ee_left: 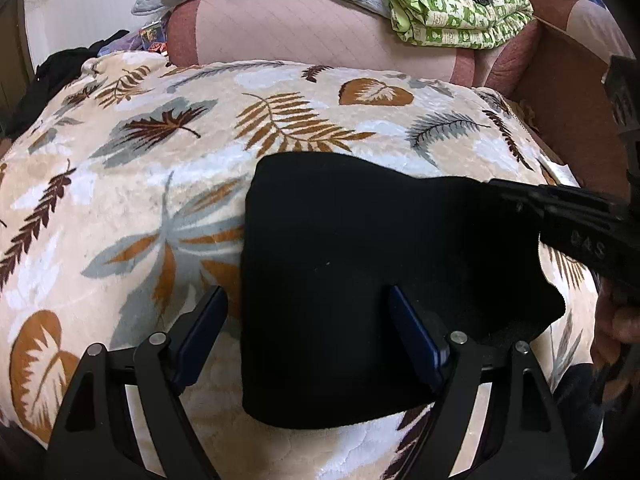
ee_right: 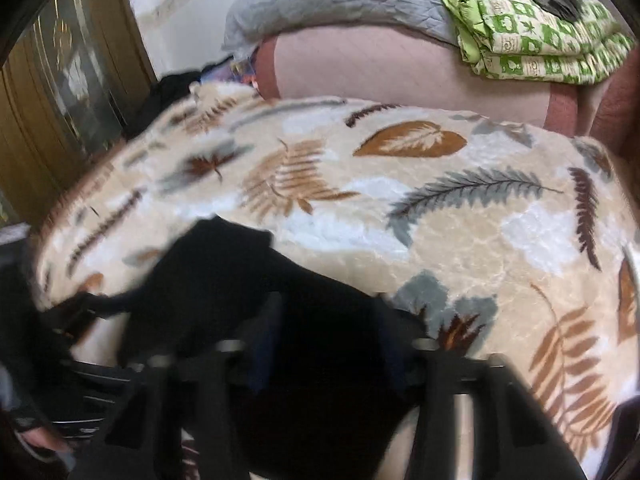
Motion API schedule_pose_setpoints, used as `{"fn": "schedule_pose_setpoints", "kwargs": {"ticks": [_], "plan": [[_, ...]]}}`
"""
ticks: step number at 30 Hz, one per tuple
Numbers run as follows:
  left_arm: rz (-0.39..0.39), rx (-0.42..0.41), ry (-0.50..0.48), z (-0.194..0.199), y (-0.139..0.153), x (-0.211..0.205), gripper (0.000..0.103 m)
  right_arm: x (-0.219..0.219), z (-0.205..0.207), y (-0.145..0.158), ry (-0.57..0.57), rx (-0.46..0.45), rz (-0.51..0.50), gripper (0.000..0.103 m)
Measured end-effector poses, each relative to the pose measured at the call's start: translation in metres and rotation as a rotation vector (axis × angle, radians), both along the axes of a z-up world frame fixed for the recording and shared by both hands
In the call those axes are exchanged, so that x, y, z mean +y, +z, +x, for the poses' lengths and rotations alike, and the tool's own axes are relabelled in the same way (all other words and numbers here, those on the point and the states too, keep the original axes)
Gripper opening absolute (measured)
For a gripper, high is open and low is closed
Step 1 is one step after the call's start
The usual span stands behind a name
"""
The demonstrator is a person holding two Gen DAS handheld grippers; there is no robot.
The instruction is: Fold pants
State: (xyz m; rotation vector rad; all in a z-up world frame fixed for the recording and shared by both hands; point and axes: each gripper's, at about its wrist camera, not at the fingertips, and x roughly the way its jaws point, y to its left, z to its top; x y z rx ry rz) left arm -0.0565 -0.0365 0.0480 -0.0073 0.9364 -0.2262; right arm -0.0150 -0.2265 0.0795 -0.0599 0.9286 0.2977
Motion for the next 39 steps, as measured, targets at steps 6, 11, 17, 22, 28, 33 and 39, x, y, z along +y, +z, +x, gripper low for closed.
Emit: {"fn": "schedule_pose_setpoints", "kwargs": {"ticks": [6,11,17,22,28,33,39], "plan": [[0.0,0.001,0.007,0.002,-0.004,-0.004,0.085,-0.006,0.006,-0.015,-0.039,0.013,0.005,0.008],[0.023,-0.009,-0.003,0.0,0.0,-0.005,0.085,-0.017,-0.011,0.004,-0.07,-0.019,0.077,0.014],[0.034,-0.015,0.004,-0.002,0.001,-0.006,0.085,-0.01,-0.055,0.02,-0.008,-0.039,0.101,0.016],[0.055,-0.022,0.0,-0.004,0.001,-0.009,0.085,-0.012,-0.072,-0.011,-0.031,0.044,0.127,0.016],[0.067,-0.034,0.005,-0.007,-0.001,-0.011,0.085,-0.02,-0.084,-0.021,-0.071,0.035,0.191,0.016],[0.078,-0.038,0.007,-0.008,0.002,-0.012,0.085,-0.018,-0.085,-0.01,-0.07,0.033,0.174,0.016],[0.106,-0.041,-0.008,-0.012,0.008,-0.015,0.085,-0.023,-0.088,0.005,-0.089,-0.004,0.203,0.032]]}}
